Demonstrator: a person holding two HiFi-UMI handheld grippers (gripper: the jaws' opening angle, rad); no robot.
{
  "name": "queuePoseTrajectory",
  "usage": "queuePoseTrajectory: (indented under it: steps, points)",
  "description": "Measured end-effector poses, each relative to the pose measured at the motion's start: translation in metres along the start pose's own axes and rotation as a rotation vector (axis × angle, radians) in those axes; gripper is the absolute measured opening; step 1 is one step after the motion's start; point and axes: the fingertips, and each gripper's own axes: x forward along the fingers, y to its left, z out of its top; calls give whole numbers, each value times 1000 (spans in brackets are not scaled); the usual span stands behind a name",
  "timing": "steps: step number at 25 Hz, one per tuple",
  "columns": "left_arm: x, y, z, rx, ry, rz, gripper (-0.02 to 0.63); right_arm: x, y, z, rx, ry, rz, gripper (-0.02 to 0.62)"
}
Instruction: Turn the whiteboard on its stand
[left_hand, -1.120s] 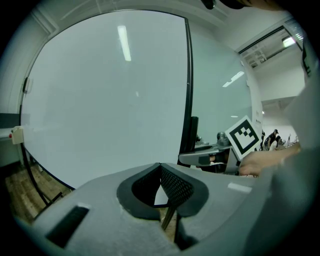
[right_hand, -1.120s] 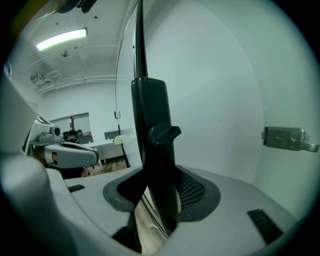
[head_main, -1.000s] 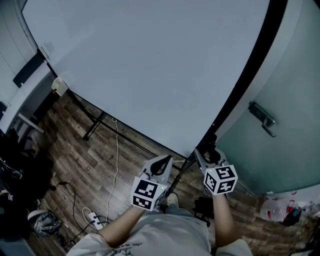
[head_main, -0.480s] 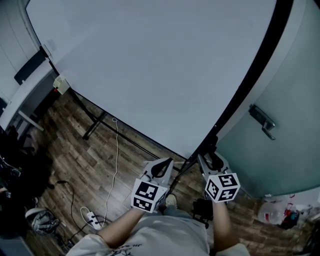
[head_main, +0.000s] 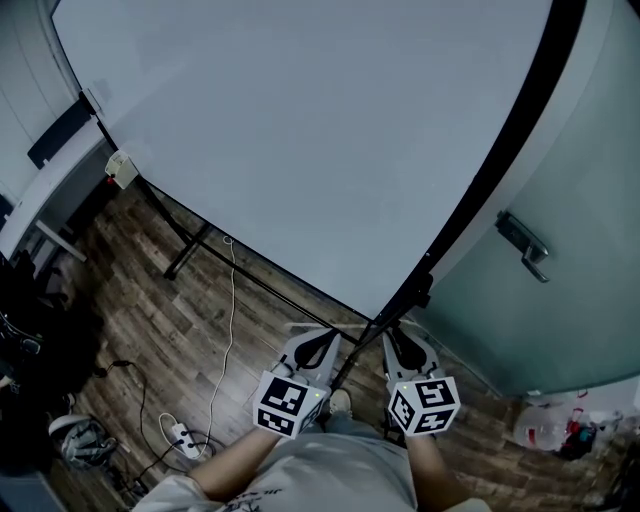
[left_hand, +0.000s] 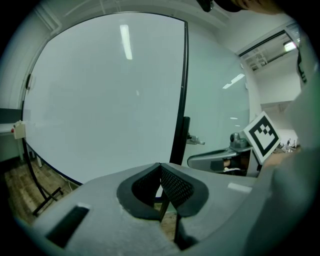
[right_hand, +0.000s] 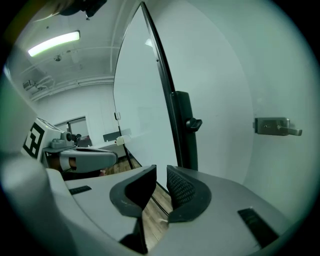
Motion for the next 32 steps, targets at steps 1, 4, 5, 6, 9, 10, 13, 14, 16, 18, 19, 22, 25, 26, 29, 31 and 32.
queuePoseTrajectory:
  steps: [1, 4, 5, 6, 9, 10, 13, 14, 16, 18, 19, 22, 25, 26, 29, 31, 32]
  points:
    - [-3, 1, -2, -2, 4, 7, 11, 0, 4, -1, -6, 3, 5, 57]
    - [-14, 8, -8, -23, 19, 28, 11, -1, 15, -3, -23, 10, 12, 33]
    - [-17, 10, -9, -29, 21, 35, 11, -1, 18, -4, -26, 11, 12, 26]
    - [-20, 12, -10, -31, 22, 43, 11, 0, 20, -4, -27, 12, 15, 18]
    - [-27, 17, -13, -37, 20, 67, 11, 0, 30, -5, -29, 18, 42, 12]
    - [-30, 19, -14, -36, 18, 75, 11, 0, 35, -6, -33, 20, 55, 11]
    - [-39, 21, -14, -41, 10, 93, 11, 0, 51, -5, -53, 26, 95, 8]
    - [-42, 22, -13, -43, 8, 97, 11, 1, 57, -5, -61, 29, 104, 8]
    - [-45, 25, -14, -33, 7, 106, 11, 4, 66, -4, -78, 33, 120, 8]
    - [-49, 28, -16, -22, 5, 113, 11, 6, 73, -4, -88, 35, 138, 8]
    - [-50, 29, -16, -23, 2, 116, 11, 7, 76, -5, -91, 37, 145, 8]
    - [-53, 30, -11, -40, -8, 122, 11, 8, 82, -4, -100, 42, 163, 8]
    - [-55, 31, -13, -30, -4, 127, 11, 8, 83, -3, -106, 43, 169, 8]
    - [-56, 32, -14, -26, -3, 129, 11, 8, 83, -3, -107, 43, 169, 8]
    - [-55, 32, -13, -27, -4, 131, 11, 10, 83, -2, -113, 43, 171, 6]
    - [-53, 31, -12, -30, -5, 130, 11, 11, 84, -2, -113, 43, 175, 8]
    - [-52, 30, -12, -29, -5, 129, 11, 12, 84, -2, -112, 42, 177, 7]
